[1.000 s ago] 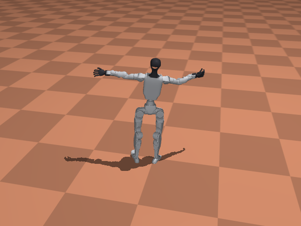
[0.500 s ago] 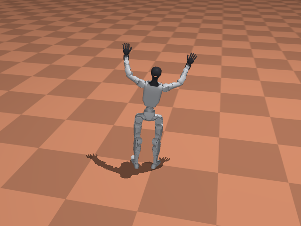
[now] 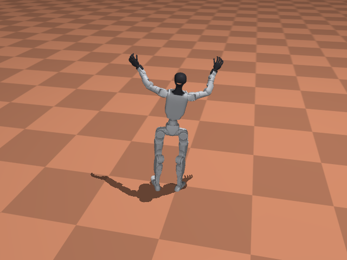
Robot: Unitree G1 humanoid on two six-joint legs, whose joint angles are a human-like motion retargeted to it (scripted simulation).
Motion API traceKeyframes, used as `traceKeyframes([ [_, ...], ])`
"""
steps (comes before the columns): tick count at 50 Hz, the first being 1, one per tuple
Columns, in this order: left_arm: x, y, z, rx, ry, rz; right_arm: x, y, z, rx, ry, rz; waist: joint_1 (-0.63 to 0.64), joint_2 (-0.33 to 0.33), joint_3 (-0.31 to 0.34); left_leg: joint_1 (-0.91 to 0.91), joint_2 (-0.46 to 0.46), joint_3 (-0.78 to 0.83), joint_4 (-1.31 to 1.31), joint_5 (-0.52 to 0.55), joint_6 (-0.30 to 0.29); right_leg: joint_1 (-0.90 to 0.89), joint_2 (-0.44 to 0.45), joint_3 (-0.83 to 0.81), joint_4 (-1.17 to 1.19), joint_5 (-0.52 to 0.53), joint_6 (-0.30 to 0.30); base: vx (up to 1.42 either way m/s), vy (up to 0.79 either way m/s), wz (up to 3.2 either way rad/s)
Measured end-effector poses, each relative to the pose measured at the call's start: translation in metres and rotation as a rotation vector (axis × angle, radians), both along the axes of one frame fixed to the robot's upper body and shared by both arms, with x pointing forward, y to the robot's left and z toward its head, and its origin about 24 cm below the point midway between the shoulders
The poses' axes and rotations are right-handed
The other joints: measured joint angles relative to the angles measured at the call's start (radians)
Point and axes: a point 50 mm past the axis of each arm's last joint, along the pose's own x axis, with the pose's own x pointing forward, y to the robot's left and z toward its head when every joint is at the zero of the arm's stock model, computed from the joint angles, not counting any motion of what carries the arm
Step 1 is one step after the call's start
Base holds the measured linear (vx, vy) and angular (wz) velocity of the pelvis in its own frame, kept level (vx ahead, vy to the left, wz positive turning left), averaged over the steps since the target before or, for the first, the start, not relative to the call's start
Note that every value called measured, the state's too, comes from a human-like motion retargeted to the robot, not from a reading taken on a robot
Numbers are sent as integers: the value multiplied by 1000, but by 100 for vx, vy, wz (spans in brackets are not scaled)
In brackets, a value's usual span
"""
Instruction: In place motions
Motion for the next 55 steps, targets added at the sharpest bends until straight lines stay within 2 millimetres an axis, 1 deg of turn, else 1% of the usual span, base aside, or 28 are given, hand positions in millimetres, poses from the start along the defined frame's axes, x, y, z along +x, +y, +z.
traceKeyframes([
  [2,7,-47,43,364,24,-35,-15,40,25,-276,-81,-135,1,-12,0,-1,-3,-9,2,1,1,7,-1,-8,-2,-1,0,3,-5,21],
  [4,-2,-95,79,753,13,-3,-36,84,43,-555,-231,-272,-2,-19,4,1,-3,-17,3,1,2,15,1,-14,-4,-2,0,5,-3,16],
  [6,-16,-149,100,1154,-47,27,-59,131,51,-804,-434,-343,-4,-19,6,2,-2,-19,3,1,2,18,3,-15,-5,-3,0,6,1,4],
  [8,-32,-198,104,1548,-120,52,-73,170,49,-969,-613,-266,1,-13,5,5,1,-16,3,0,2,19,6,-14,-6,-2,0,3,0,-3],
  [10,-43,-228,100,1835,-212,92,-73,189,46,-1049,-685,-112,15,-4,7,8,5,-12,3,-1,2,21,10,-12,-7,-2,0,0,0,0],
  [12,-36,-228,98,1901,-191,102,-62,172,50,-1025,-613,-127,32,-1,16,11,8,-12,3,-1,2,24,13,-12,-6,-1,0,0,0,0],
  [13,-30,-217,100,1875,-136,135,-58,153,55,-961,-558,-192,37,-2,26,12,10,-13,3,0,3,26,14,-12,-5,-1,1,0,0,0],
  [15,-20,-178,107,1728,-10,248,-50,97,62,-755,-419,-352,36,-10,41,9,12,-19,7,0,3,27,15,-17,-3,-1,1,-3,-2,7],
  [17,-16,-116,102,1419,112,352,-43,35,53,-511,-260,-473,26,-15,44,-3,14,-25,11,2,3,21,14,-22,-3,-1,1,-6,-4,12],
  [18,-17,-80,90,1214,170,380,-39,4,41,-390,-168,-508,20,-16,39,-11,16,-25,12,3,2,15,14,-22,-3,0,2,-6,-2,4],
  [21,-39,23,23,442,245,342,-34,-83,-20,22,137,-555,5,-15,18,-33,19,-18,12,5,0,-11,13,-14,-3,2,2,0,0,0],
  [23,-63,70,-38,-77,176,297,-41,-131,-78,379,341,-554,-4,-15,11,-44,22,-11,12,6,-2,-27,13,-7,-3,4,3,0,0,0],
  [24,-81,87,-69,-285,154,355,-48,-149,-111,576,445,-541,-7,-13,9,-48,22,-7,12,6,-3,-34,12,-4,-3,5,3,0,0,0],
  [26,-130,109,-132,-631,212,546,-67,-167,-172,962,636,-448,-9,-10,9,-52,23,1,10,5,-4,-45,11,1,-1,6,3,-1,-1,-18],
  [28,-173,111,-190,-938,304,600,-78,-168,-217,1252,686,-290,-11,-4,20,-48,23,10,7,3,-4,-49,10,7,2,7,3,-5,-1,-21],
  [30,-195,102,-235,-1139,355,577,-75,-166,-241,1382,539,-164,-13,3,33,-38,22,18,3,1,-3,-46,11,14,3,6,3,-2,1,-11],
  [33,-205,97,-258,-1176,459,579,-59,-166,-233,1365,113,-92,-22,9,35,-28,16,18,1,-2,-2,-36,12,15,-1,5,3,-1,4,-4],
  [35,-186,98,-247,-1130,469,493,-45,-161,-207,1257,-120,-72,-32,5,32,-28,11,6,4,-1,0,-25,9,6,-4,3,3,-1,0,28],
  [37,-156,104,-213,-966,501,428,-26,-146,-169,1073,-175,-50,-42,2,27,-29,7,-9,8,1,2,-15,6,-7,-5,1,3,0,-3,34],
  [39,-122,104,-164,-723,497,383,-6,-119,-127,851,-114,-5,-46,3,23,-28,6,-17,9,3,3,-7,6,-14,-5,0,3,1,-1,12],
  [41,-76,86,-100,-395,438,320,14,-79,-80,575,-14,37,-41,6,13,-27,6,-20,9,3,5,-4,6,-16,-4,-1,4,7,3,5],
  [43,-37,49,-38,-39,351,266,23,-36,-42,297,54,24,-29,6,2,-26,6,-18,9,3,5,-5,6,-14,-4,0,4,7,6,-7],
  [45,-13,-4,21,350,255,233,21,7,-9,13,48,-54,-17,0,-6,-24,5,-15,8,3,4,-5,4,-12,-5,1,4,6,3,-5],
  [48,-7,-93,86,932,98,245,-3,73,36,-392,-149,-242,-5,-10,-9,-19,4,-12,7,2,4,-3,3,-9,-5,2,4,8,-1,-6],
  [50,-8,-146,106,1272,-19,310,-25,117,56,-625,-399,-305,2,-14,-13,-14,5,-10,7,1,4,0,4,-8,-5,2,5,11,-5,-6],
  [52,0,-171,108,1420,-64,357,-33,147,58,-794,-623,-213,1,-19,-19,-10,6,-11,6,0,5,7,6,-10,-7,1,6,10,-7,0],
  [53,5,-175,107,1428,-61,345,-31,152,57,-844,-661,-168,-2,-22,-15,-5,6,-12,6,0,5,12,7,-11,-6,1,6,0,0,0],
  [55,11,-167,105,1365,-37,330,-19,135,56,-832,-577,-189,-3,-22,2,3,8,-12,7,0,6,20,9,-12,-5,0,6,0,0,0],
])
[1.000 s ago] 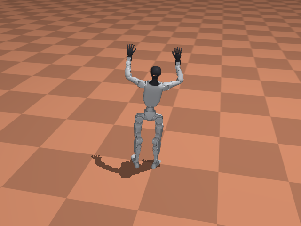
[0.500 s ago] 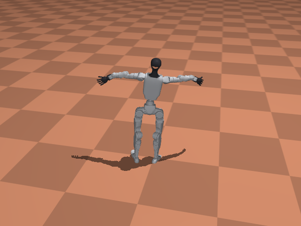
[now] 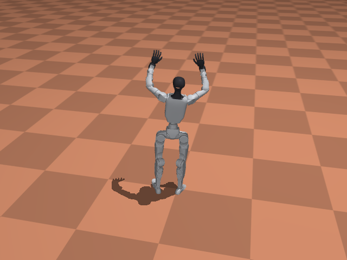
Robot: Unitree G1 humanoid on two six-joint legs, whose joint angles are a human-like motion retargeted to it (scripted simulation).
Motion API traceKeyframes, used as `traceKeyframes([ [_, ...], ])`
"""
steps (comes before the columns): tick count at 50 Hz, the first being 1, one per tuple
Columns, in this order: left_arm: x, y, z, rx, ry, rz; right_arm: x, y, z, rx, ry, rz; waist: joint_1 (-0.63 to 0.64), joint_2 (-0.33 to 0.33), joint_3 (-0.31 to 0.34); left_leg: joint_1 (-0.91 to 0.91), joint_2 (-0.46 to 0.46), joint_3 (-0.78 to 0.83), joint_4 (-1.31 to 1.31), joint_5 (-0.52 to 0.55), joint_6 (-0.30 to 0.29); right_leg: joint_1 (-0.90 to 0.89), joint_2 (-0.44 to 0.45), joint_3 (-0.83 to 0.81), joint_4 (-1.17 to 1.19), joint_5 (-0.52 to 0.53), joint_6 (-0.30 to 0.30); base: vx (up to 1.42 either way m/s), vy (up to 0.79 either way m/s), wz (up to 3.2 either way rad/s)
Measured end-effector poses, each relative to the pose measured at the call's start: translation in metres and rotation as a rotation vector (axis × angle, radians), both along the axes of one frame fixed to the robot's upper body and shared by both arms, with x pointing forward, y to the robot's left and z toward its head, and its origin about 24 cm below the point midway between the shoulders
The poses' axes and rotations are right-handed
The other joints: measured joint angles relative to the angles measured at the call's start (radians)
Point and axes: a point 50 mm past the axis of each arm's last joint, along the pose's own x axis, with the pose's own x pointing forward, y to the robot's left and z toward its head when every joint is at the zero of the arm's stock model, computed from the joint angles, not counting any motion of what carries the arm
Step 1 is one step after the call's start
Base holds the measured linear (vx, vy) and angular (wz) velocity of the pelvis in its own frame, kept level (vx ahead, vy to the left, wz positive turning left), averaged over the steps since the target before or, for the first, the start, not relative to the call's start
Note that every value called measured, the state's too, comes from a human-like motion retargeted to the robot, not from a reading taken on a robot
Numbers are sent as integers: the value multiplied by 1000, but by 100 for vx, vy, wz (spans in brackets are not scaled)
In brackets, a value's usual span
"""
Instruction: In place motions
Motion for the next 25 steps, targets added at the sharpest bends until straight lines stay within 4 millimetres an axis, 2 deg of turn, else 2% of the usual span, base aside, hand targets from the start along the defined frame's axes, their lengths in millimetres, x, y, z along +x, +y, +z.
traceKeyframes([
  [2,-1,32,-6,-136,1,37,15,-49,-3,217,138,-170,6,3,8,1,3,4,0,-1,0,-2,2,2,1,1,0,0,0,0],
  [3,-3,55,-13,-231,5,66,18,-78,-9,353,197,-247,10,5,10,0,4,8,-1,-1,0,-6,2,5,2,2,0,-6,2,-16],
  [5,-10,109,-40,-483,25,134,19,-138,-32,623,305,-377,18,9,5,-9,5,16,-1,-1,-1,-21,2,12,3,3,0,-6,4,-16],
  [6,-17,141,-60,-659,41,186,17,-167,-49,760,355,-415,19,11,3,-14,6,18,-2,-1,-2,-28,1,15,3,4,1,-7,3,-11],
  [7,-27,172,-84,-856,58,234,12,-194,-69,905,400,-441,18,13,3,-19,6,20,-3,0,-2,-34,1,17,3,5,1,-8,1,-5],
  [9,-58,229,-148,-1369,92,270,-3,-245,-121,1229,468,-429,5,16,8,-27,7,20,-2,0,-3,-43,1,18,3,6,0,-3,-1,-1],
  [11,-97,261,-221,-1896,27,173,-27,-286,-184,1588,535,-384,-10,19,21,-30,9,23,-1,1,-3,-48,2,20,3,7,0,0,0,0],
  [12,-118,268,-255,-2094,-59,131,-43,-300,-217,1777,575,-357,-14,20,31,-30,10,26,-1,1,-3,-49,3,23,4,7,0,0,0,0],
  [13,-143,273,-288,-2218,-160,164,-63,-311,-251,1969,624,-330,-15,22,43,-27,10,30,-2,1,-3,-49,3,25,4,8,-1,0,0,0],
  [15,-210,272,-355,-2352,-256,436,-105,-317,-316,2317,720,-281,-20,29,70,-19,9,35,-4,0,-2,-47,2,29,5,9,-1,2,-3,-5],
  [16,-247,264,-387,-2386,-239,628,-123,-315,-348,2444,763,-280,-31,30,84,-14,7,35,-5,0,-2,-42,1,28,5,9,0,6,-7,-3],
  [17,-283,253,-415,-2421,-219,802,-142,-310,-380,2564,798,-276,-40,28,98,-8,5,34,-6,0,-2,-37,-1,28,5,9,0,6,-8,3],
  [18,-309,237,-441,-2471,-179,931,-159,-301,-414,2670,829,-279,-49,21,113,1,3,33,-6,0,-2,-29,-4,27,5,9,0,7,-11,5],
  [20,-342,195,-491,-2611,-81,1091,-197,-275,-480,2851,870,-298,-52,-1,143,20,-3,31,-9,0,-2,-11,-9,25,4,10,0,9,-13,5],
  [21,-351,171,-513,-2686,-3,1152,-213,-258,-510,2920,886,-330,-47,-10,155,29,-5,30,-11,0,-2,-4,-11,25,4,10,0,8,-12,2],
  [22,-360,146,-533,-2754,84,1217,-231,-239,-536,-2987,-899,367,-43,-18,167,37,-8,30,-12,1,-2,4,-12,25,4,11,0,4,-9,0],
  [23,-370,121,-549,-2810,189,1289,-246,-219,-559,-2913,-888,393,-43,-23,178,45,-9,30,-13,1,-2,11,-14,25,4,11,0,3,-6,1],
  [24,-378,98,-562,2801,-303,-1338,-260,-198,-578,-2837,-890,413,-45,-26,188,53,-11,29,-13,2,-1,18,-15,24,4,11,0,0,0,0],
  [25,-386,76,-572,2715,-414,-1348,-273,-178,-594,-2760,-898,428,-47,-29,197,60,-13,28,-13,2,-1,26,-16,23,4,11,-1,0,0,0],
])
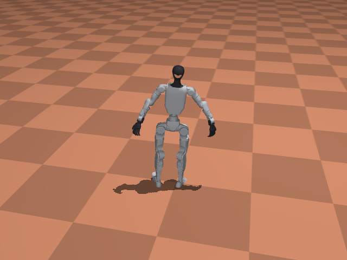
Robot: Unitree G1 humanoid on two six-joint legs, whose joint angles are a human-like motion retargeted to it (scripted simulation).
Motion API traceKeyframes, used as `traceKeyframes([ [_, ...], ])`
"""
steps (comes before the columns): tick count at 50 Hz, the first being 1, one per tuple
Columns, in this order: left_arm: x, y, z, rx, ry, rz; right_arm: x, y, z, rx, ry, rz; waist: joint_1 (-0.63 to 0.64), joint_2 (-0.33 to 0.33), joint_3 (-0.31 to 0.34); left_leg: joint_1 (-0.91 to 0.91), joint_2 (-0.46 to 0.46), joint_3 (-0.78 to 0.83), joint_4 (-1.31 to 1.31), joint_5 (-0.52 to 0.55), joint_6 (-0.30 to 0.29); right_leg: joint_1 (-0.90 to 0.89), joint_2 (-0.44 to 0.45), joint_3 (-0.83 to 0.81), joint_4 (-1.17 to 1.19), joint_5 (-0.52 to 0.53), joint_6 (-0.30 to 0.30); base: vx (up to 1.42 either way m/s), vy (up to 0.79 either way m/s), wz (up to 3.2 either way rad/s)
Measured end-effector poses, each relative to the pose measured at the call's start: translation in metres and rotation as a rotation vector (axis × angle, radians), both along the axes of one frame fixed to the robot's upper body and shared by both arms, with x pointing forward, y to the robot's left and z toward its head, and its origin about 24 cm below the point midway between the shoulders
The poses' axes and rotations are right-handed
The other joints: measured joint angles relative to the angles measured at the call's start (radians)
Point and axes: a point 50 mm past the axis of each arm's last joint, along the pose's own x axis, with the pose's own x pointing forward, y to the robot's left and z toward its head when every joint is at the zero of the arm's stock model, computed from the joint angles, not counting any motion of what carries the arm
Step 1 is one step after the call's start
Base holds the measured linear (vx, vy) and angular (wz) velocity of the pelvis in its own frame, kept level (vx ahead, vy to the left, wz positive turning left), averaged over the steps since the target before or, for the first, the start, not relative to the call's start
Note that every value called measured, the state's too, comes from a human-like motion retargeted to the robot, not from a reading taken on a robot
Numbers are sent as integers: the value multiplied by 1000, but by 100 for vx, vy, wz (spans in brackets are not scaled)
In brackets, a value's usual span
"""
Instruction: In place motions
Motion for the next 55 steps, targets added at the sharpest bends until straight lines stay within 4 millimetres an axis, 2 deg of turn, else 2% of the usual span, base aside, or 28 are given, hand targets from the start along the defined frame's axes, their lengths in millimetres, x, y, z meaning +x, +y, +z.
traceKeyframes([
  [2,-12,-50,-20,-173,42,-109,-23,48,-29,152,89,55,-11,1,23,16,-2,-3,0,1,2,17,0,-2,0,0,-1,0,0,0],
  [5,-23,-110,-36,-382,69,-268,-42,104,-52,344,203,195,-38,7,68,46,-3,-3,-1,2,5,47,3,-1,-1,1,-3,-6,0,-4],
  [8,-18,-154,-45,-529,33,-396,-44,140,-62,491,315,412,-68,5,122,75,-5,-1,-1,5,6,75,3,1,-2,3,-6,-15,0,-8],
  [10,-9,-174,-49,-576,-15,-435,-39,155,-67,543,355,572,-77,5,144,85,-2,3,0,6,7,83,5,5,-2,6,-7,-10,-2,-14],
  [12,7,-188,-54,-585,-76,-490,-28,168,-74,568,386,803,-82,3,153,89,-1,8,0,8,8,85,6,8,-2,9,-8,0,0,0],
  [13,16,-190,-56,-581,-102,-532,-22,173,-77,569,392,907,-84,2,154,90,-2,8,0,9,8,85,5,9,-2,10,-8,0,-3,-89],
  [15,36,-189,-61,-571,-157,-661,-7,183,-83,559,392,1123,36,6,168,98,-14,124,-24,33,45,68,35,131,-4,27,-22,0,-4,-221],
  [16,48,-182,-62,-556,-174,-770,1,188,-86,543,384,1229,55,4,168,102,-8,139,-25,36,39,65,35,144,-3,30,-23,-1,-4,-107],
  [17,61,-176,-64,-537,-193,-880,10,192,-88,524,370,1336,36,2,164,102,-4,116,-20,32,29,67,28,121,-2,28,-21,-2,-4,185],
  [18,76,-167,-65,-511,-219,-991,21,196,-90,499,352,1443,-56,-1,154,92,-3,20,-3,14,14,80,8,22,1,17,-11,-3,-4,234],
  [21,112,-153,-63,-445,-286,-1180,56,204,-93,407,291,1770,-47,-4,154,92,-1,32,-4,19,18,76,11,34,2,21,-14,-4,-2,24],
  [24,138,-146,-60,-409,-344,-1242,88,209,-91,324,218,2006,-40,-3,151,94,1,35,-5,19,18,74,11,35,3,24,-14,-2,1,-1],
  [27,151,-141,-58,-401,-402,-1202,107,211,-87,307,174,2108,-37,-4,146,91,1,33,-6,19,19,71,11,34,5,25,-14,0,0,0],
  [30,155,-135,-57,-384,-422,-1142,111,208,-86,352,174,2069,-32,-8,137,88,-2,30,-6,18,19,68,8,31,6,25,-14,0,0,0],
  [35,140,-126,-58,-410,-388,-1055,92,197,-87,475,182,1793,-27,-13,128,84,-6,24,-7,18,19,66,4,27,6,23,-14,0,0,0],
  [41,92,-124,-60,-504,-259,-965,49,182,-86,626,217,1360,-23,-15,118,85,-10,19,-8,15,20,69,2,23,6,20,-13,0,0,0],
  [45,56,-126,-58,-554,-153,-928,18,173,-82,672,238,1140,-20,-18,117,89,-13,17,-9,13,20,73,1,21,6,17,-12,0,0,0],
  [50,17,-136,-53,-616,-47,-890,-18,164,-76,664,312,1000,-16,-19,112,89,-15,18,-9,12,19,73,0,22,5,15,-11,0,0,0],
  [55,-2,-153,-50,-647,-42,-767,-44,160,-69,672,405,959,-47,-17,104,78,-10,-7,1,7,12,75,-6,-3,6,11,-8,-1,0,21],
])
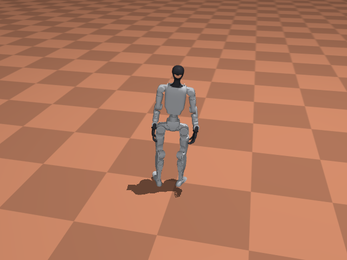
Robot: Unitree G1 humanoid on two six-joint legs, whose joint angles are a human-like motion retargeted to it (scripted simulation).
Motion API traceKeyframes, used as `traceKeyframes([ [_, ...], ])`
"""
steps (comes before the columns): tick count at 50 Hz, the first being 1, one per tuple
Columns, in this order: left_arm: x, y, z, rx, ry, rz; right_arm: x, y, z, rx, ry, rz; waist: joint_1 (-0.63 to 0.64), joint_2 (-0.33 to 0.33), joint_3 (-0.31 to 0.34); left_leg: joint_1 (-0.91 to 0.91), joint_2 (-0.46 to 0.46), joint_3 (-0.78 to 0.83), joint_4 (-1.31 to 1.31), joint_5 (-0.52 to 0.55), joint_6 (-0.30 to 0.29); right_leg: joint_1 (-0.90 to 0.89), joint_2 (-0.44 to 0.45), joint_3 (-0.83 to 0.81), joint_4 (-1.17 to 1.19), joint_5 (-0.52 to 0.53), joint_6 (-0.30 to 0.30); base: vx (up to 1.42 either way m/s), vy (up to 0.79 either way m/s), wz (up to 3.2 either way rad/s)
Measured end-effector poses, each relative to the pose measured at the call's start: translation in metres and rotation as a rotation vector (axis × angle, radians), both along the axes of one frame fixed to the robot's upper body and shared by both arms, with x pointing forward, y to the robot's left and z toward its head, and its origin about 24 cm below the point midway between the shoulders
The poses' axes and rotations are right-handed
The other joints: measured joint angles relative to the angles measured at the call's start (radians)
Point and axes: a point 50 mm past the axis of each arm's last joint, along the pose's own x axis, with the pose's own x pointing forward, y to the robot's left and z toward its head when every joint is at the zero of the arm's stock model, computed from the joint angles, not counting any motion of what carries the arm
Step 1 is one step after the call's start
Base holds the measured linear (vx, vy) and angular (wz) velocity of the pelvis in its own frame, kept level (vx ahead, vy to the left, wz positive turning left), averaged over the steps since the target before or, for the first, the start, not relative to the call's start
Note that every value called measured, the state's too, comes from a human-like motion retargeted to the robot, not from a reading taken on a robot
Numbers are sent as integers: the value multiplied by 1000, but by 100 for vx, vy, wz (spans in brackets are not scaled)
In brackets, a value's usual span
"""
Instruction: In place motions
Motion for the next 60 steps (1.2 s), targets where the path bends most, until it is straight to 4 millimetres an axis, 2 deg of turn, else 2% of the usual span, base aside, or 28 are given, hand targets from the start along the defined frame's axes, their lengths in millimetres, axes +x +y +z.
traceKeyframes([
  [3,4,-6,-1,-5,-7,68,-7,5,0,-17,21,-31,22,4,3,6,1,23,-7,4,5,-4,7,23,0,3,-3,-3,-1,-32],
  [5,15,-3,-2,-19,-24,66,-3,12,-4,-63,-35,-70,27,5,5,7,1,24,-8,5,5,-3,8,24,0,3,-3,0,0,0],
  [7,30,8,-3,-30,-55,50,14,18,-10,-121,-157,-94,25,1,6,8,1,20,-6,8,6,3,8,20,-1,4,-4,0,0,0],
  [10,62,30,-4,3,-114,55,49,26,-17,-141,-324,-93,20,-1,-9,7,1,12,-5,12,6,7,9,13,-3,5,-6,-9,-2,10],
  [12,103,45,-2,45,-202,58,82,30,-19,-102,-395,-97,24,1,-23,6,3,13,-6,15,7,5,10,13,-4,7,-7,-3,1,0],
  [15,190,72,15,88,-413,-4,152,34,-13,-5,-534,-131,32,5,-40,4,6,15,-4,17,7,3,11,13,-2,10,-8,-9,2,-3],
  [17,252,94,41,142,-579,-93,209,37,1,56,-660,-161,30,4,-48,7,6,12,-2,19,7,7,12,11,-2,10,-9,-3,-1,2],
  [19,311,112,77,235,-748,-146,268,40,24,104,-806,-188,31,6,-59,8,9,11,-1,20,7,8,14,10,0,11,-10,-3,-2,-1],
  [22,383,128,144,360,-1002,-110,350,46,76,194,-1026,-207,33,17,-86,3,16,15,0,19,8,-1,20,14,2,11,-11,0,0,0],
  [26,451,133,245,424,-1350,43,439,54,176,343,-1340,-220,35,41,-137,-29,26,22,3,14,6,-33,29,21,1,9,-9,-2,5,-5],
  [28,475,129,298,422,-1518,87,470,55,233,400,-1515,-234,45,50,-164,-47,28,22,4,12,5,-48,31,22,0,6,-8,3,6,4],
  [31,498,112,375,368,-1757,77,497,47,321,433,-1784,-239,66,51,-212,-74,25,15,5,8,3,-70,29,19,0,-1,-6,11,5,15],
  [34,503,100,446,334,-1982,-1,503,38,406,416,-2048,-205,76,53,-253,-102,23,11,6,5,1,-93,28,17,-2,-7,-4,15,3,11],
  [35,501,99,466,331,-2049,-20,502,36,431,405,-2124,-188,78,55,-261,-109,23,12,6,4,0,-99,28,17,-2,-8,-3,13,2,1],
  [37,488,99,522,385,-2241,-36,491,31,497,335,-2346,-127,81,58,-282,-126,22,15,4,1,-1,-118,29,21,-4,-10,-2,8,1,-2],
  [41,449,107,604,480,-2559,77,449,23,599,147,-2739,-131,82,66,-312,-162,22,20,4,-2,-5,-156,27,27,-3,-14,1,6,1,-1],
  [43,427,110,636,490,-2687,129,420,23,639,90,-2938,-180,81,71,-320,-180,22,22,3,-3,-6,-176,25,29,-3,-15,2,0,0,0],
  [45,407,110,659,485,-2788,155,390,24,670,92,-3104,-196,81,75,-326,-193,22,24,3,-4,-7,-190,24,30,-3,-16,3,-2,3,0],
  [46,398,110,669,484,-2830,149,375,24,683,-101,3097,168,82,77,-324,-199,22,24,3,-4,-8,-196,23,31,-3,-16,3,-7,7,1],
  [50,361,123,696,547,-2947,74,318,21,721,-75,2879,85,83,92,-306,-215,21,23,3,-4,-9,-213,21,30,-2,-17,5,-12,8,2],
  [53,343,138,702,587,-2978,122,290,15,734,-62,2769,137,81,99,-298,-222,23,27,3,-4,-11,-222,20,33,-1,-17,6,-4,3,-2],
  [55,339,145,702,586,-2985,185,280,10,738,-73,2724,201,82,99,-297,-225,22,29,2,-4,-11,-227,18,34,-1,-17,7,-5,-1,-4],
  [60,342,150,698,580,-2957,228,276,5,740,-87,2698,263,75,99,-287,-218,21,32,0,-3,-12,-224,17,35,-1,-17,6,0,0,0],
])
